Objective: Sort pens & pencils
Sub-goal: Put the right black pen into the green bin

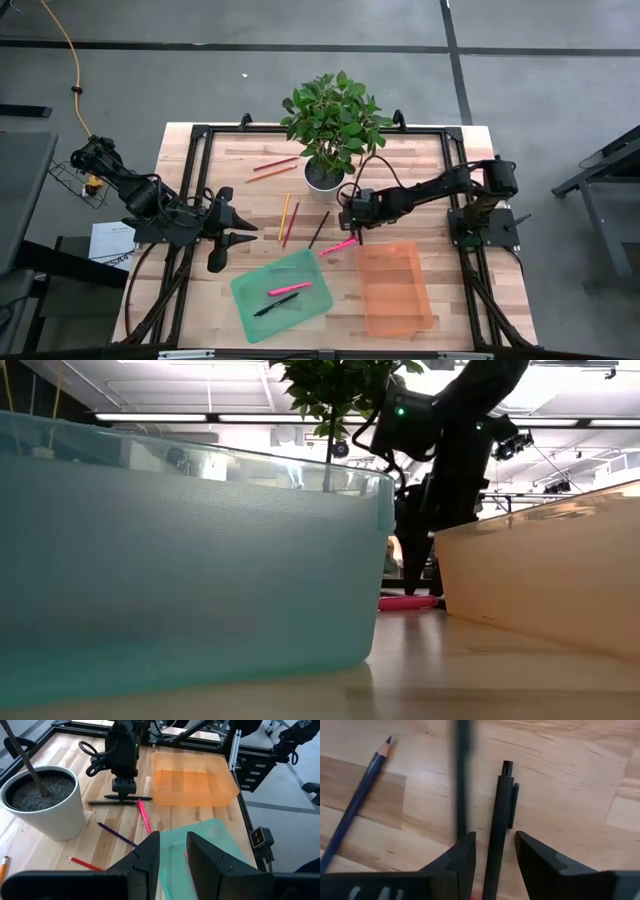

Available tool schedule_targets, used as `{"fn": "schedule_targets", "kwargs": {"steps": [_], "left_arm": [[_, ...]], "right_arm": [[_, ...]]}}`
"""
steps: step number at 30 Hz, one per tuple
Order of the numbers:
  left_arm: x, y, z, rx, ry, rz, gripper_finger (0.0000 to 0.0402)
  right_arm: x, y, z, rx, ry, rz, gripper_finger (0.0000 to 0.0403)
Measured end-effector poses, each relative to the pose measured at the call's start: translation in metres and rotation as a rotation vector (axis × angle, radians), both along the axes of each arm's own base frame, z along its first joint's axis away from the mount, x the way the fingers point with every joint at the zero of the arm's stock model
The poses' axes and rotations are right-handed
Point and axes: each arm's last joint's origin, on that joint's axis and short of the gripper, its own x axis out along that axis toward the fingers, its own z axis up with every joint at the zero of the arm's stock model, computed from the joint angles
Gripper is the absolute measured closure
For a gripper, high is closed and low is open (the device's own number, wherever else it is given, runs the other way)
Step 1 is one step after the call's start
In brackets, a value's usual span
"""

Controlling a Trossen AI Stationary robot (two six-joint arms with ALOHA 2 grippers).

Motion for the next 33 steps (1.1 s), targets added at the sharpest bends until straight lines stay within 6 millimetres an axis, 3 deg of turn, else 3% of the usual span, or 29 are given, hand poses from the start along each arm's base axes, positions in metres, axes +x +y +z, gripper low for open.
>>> {"fn": "schedule_targets", "kwargs": {"steps": [23,33], "left_arm": [[0.0,0.0,0.0,-0.008,0.004,-0.012,0.0316],[0.0,0.0,0.0,-0.002,0.004,-0.016,0.0316]], "right_arm": [[-0.003,-0.009,-0.004,0.044,0.052,-0.025,0.0279],[0.003,-0.014,0.011,0.001,0.111,0.029,0.0301]]}}
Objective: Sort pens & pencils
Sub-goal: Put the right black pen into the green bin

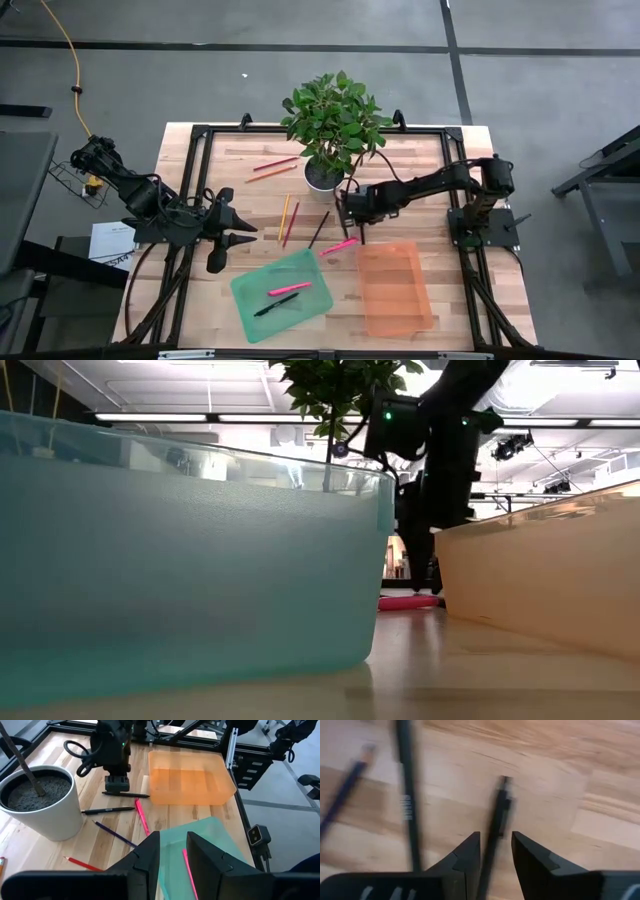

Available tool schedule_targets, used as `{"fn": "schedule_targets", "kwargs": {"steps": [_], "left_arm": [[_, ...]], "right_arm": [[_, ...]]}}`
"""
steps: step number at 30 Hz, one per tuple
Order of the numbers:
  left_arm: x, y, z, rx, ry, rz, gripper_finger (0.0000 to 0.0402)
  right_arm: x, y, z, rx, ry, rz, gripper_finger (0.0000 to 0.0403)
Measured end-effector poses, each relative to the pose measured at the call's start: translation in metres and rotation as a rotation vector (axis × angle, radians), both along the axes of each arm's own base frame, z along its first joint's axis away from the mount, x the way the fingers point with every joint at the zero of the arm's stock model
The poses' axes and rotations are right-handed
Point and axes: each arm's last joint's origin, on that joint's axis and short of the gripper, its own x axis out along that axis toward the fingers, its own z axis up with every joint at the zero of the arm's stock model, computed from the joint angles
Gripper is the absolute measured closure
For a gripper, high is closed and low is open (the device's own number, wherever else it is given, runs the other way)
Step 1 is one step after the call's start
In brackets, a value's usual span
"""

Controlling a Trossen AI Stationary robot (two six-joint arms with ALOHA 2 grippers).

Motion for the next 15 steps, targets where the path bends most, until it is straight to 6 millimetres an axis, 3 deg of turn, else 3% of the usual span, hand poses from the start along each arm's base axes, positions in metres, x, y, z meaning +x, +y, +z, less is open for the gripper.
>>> {"fn": "schedule_targets", "kwargs": {"steps": [15], "left_arm": [[0.0,-0.0003,-0.0001,0.011,0.005,-0.018,0.0316]], "right_arm": [[-0.0073,0.0017,-0.0013,0.041,0.077,0.023,0.0301]]}}
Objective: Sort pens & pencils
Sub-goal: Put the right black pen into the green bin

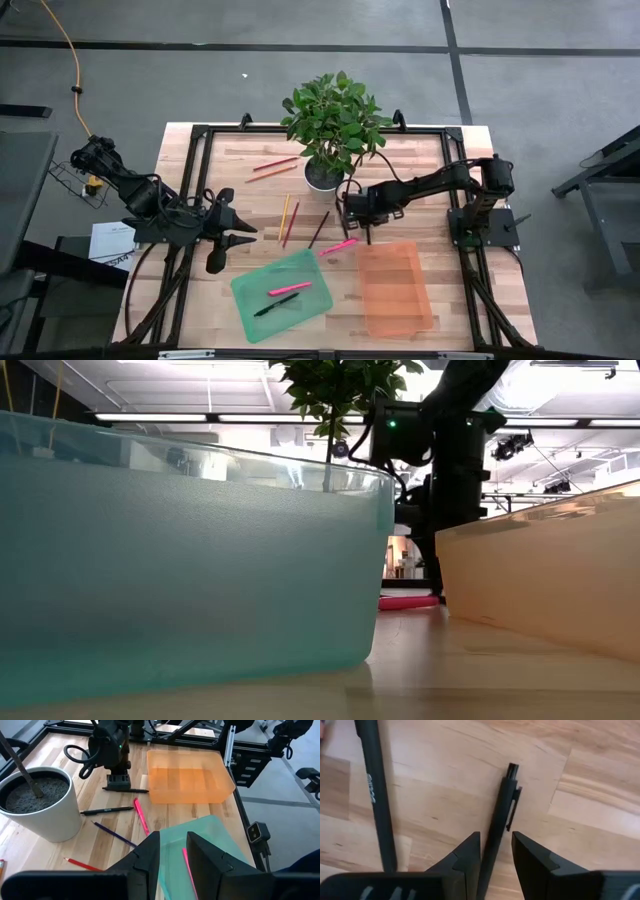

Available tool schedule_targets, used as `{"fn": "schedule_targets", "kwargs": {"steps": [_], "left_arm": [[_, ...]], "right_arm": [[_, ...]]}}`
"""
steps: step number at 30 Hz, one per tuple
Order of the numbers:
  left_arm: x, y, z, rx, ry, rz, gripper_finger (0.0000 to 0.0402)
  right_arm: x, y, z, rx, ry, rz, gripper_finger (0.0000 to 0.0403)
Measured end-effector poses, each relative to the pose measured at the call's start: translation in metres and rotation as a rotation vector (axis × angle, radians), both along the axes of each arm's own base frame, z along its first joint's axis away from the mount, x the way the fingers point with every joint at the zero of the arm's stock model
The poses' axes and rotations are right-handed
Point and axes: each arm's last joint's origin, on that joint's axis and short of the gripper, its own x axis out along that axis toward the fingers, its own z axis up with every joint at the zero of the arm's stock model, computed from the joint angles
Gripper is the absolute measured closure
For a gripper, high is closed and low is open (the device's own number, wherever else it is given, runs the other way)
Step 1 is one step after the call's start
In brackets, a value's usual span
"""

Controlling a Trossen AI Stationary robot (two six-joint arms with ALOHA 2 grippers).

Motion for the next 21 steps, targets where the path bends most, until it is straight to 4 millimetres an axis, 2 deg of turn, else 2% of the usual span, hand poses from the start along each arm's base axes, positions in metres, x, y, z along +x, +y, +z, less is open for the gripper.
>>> {"fn": "schedule_targets", "kwargs": {"steps": [8,15,21], "left_arm": [[0.0,0.0,0.0,0.001,0.0,0.0,0.0316],[0.0,0.0,0.0,0.0,0.001,0.0,0.0316],[0.0,0.0,0.0,0.001,0.001,0.0,0.0316]], "right_arm": [[-0.001,0.0,0.0,0.005,0.015,0.003,0.0302],[0.003,0.001,-0.013,0.049,0.05,0.015,0.0302],[0.01,0.003,-0.003,-0.022,0.07,0.041,0.0308]]}}
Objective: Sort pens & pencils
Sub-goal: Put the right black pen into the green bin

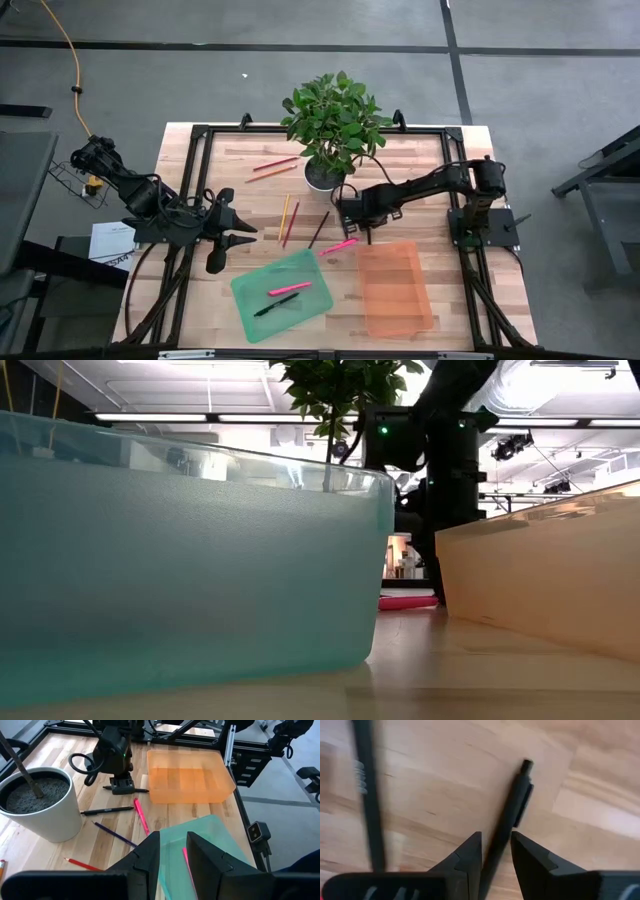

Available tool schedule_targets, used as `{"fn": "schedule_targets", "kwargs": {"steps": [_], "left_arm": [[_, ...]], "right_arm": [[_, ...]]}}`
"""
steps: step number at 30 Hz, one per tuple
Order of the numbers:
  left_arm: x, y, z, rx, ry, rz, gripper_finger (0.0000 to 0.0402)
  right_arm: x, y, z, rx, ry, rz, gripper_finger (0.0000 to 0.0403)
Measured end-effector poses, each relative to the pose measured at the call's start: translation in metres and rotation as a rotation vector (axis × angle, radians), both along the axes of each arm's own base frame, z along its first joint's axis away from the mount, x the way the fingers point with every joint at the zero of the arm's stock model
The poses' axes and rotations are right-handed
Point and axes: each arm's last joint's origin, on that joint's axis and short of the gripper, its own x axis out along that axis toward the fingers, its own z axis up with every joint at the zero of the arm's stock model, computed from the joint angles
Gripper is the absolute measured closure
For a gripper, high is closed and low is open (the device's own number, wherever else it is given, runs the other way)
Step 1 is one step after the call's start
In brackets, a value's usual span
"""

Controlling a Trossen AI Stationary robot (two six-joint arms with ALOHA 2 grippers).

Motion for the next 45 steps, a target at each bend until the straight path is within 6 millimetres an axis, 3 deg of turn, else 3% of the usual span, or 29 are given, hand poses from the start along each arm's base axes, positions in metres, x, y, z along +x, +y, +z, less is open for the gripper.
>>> {"fn": "schedule_targets", "kwargs": {"steps": [12,22,33,45], "left_arm": [[0.0002,0.0,0.0001,-0.002,-0.002,0.0,0.0316],[0.0002,-0.0003,0.0,-0.006,0.001,-0.006,0.0316],[0.0001,-0.0003,0.0,-0.007,0.002,-0.009,0.0316],[0.0,-0.0005,-0.0001,-0.009,0.004,-0.012,0.0316]], "right_arm": [[0.0039,-0.0094,-0.0011,0.019,-0.025,0.005,0.039],[0.0052,-0.0093,-0.0018,0.04,-0.035,0.028,0.033],[0.0052,-0.0094,-0.0018,0.044,-0.035,0.031,0.0325],[0.0043,-0.0094,-0.0012,0.045,-0.027,0.038,0.039]]}}
